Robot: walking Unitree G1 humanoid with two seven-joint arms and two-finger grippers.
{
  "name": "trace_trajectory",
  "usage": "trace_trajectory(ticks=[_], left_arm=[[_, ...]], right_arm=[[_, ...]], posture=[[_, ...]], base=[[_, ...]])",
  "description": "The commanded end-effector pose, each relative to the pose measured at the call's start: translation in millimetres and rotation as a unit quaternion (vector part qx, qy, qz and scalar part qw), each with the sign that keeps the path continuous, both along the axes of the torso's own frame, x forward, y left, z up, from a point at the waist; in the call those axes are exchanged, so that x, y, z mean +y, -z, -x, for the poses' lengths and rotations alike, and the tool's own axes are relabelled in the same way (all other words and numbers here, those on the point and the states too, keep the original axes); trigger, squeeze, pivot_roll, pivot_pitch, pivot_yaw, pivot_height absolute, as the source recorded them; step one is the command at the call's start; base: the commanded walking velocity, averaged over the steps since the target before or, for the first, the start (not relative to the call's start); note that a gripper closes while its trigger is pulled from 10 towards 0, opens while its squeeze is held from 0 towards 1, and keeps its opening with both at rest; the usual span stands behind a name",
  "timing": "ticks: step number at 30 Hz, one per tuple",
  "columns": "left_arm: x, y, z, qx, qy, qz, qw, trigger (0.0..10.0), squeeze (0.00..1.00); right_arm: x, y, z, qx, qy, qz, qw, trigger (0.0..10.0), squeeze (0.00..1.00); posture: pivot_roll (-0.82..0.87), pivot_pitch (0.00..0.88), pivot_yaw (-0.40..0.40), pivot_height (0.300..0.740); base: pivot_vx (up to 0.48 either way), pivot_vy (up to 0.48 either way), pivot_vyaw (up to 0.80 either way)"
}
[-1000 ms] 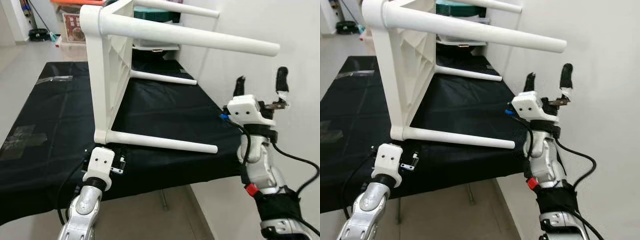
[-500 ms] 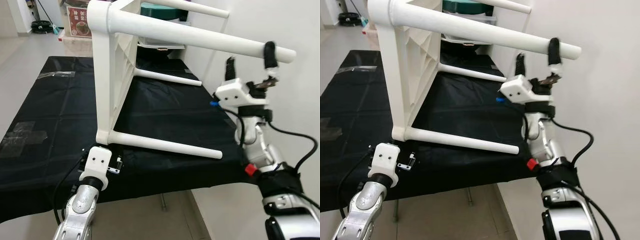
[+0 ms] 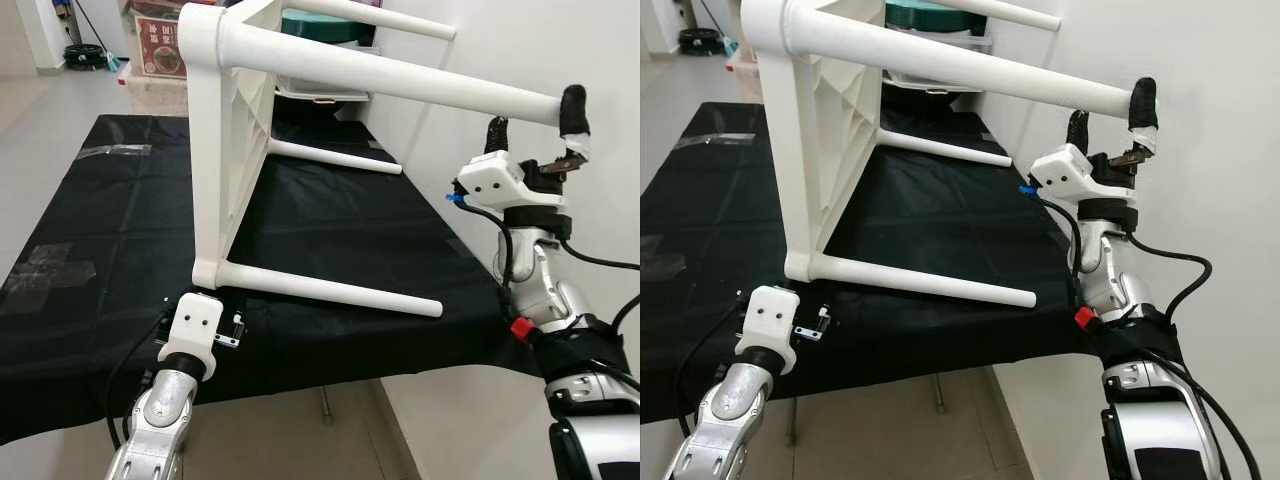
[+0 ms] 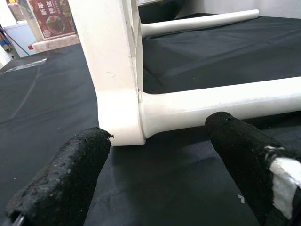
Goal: Building children table
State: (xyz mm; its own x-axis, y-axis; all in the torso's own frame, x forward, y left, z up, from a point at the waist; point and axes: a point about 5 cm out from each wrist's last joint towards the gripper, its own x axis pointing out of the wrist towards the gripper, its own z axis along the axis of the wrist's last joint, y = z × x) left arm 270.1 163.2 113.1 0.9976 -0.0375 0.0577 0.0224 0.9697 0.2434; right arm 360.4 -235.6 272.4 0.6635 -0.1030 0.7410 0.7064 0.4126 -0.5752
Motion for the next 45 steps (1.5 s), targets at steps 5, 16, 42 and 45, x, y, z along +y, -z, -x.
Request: trace_trajectory(ticks=[5, 16, 42, 45], left_arm=[[-4.6, 4, 0.0, 0.006, 0.004, 0.004, 1.000, 10.0, 0.00], [-5.9, 6, 0.1, 0.008, 0.005, 0.005, 1.000, 10.0, 0.00], [-6.0, 7, -0.5, 0.007, 0.002, 0.003, 1.000, 10.0, 0.00], [-6.1, 7, -0.8, 0.007, 0.002, 0.002, 1.000, 10.0, 0.00]], right_arm=[[0.9, -22, 1.4, -0.046, -0.012, 0.013, 0.999, 10.0, 0.00], [16.2, -32, -1.1, -0.051, -0.052, 0.030, 0.997, 9.7, 0.00], [32.1, -41, -8.5, -0.041, -0.104, 0.035, 0.993, 0.0, 0.00], [32.1, -49, -9.8, -0.050, -0.104, 0.042, 0.992, 0.0, 0.00]], posture=[[0.07, 0.000, -0.148, 0.740], [0.07, 0.000, -0.150, 0.740], [0.08, 0.000, -0.154, 0.740], [0.08, 0.000, -0.153, 0.740]], base=[[0.000, 0.000, 0.00], [0.000, 0.000, 0.00], [0.000, 0.000, 0.00], [0.000, 0.000, 0.00]])
